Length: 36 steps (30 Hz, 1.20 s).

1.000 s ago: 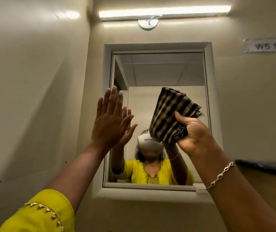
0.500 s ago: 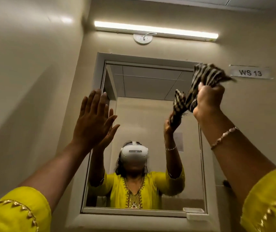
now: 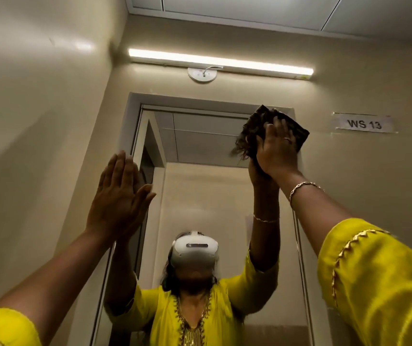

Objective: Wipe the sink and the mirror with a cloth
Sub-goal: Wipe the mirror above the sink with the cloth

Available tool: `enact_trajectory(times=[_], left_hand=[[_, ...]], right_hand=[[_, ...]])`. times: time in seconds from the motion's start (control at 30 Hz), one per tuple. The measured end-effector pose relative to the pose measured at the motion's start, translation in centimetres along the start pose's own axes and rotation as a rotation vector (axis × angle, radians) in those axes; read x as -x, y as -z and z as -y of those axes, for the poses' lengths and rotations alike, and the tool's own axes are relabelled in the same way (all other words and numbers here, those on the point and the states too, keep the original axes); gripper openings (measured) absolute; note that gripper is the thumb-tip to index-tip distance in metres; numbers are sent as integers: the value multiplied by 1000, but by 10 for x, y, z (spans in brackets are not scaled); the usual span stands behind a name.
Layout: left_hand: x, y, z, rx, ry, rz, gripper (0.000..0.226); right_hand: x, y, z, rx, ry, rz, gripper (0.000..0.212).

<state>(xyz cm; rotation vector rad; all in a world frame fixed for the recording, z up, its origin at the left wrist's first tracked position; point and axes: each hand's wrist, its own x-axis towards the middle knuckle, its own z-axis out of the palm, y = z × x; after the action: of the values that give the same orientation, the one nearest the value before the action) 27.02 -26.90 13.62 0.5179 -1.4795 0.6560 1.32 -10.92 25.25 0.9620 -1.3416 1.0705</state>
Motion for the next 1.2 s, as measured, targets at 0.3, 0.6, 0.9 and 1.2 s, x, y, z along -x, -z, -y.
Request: enact_trajectory(times=[0.3,0.6,0.9,1.2], left_hand=[[2,-4,3,46,23,1,98],[1,-8,6,70,49,-15,101],[0,-6,2,136,69,-33,104],[1,-3,5,245,141,-100,101]], right_hand=[[-2,-9,-6,116,19,37,56],[0,-9,-2,110,-3,0,64],[0,-21,29,91,-44,28,56],[2,-42,108,44,37,25,57]])
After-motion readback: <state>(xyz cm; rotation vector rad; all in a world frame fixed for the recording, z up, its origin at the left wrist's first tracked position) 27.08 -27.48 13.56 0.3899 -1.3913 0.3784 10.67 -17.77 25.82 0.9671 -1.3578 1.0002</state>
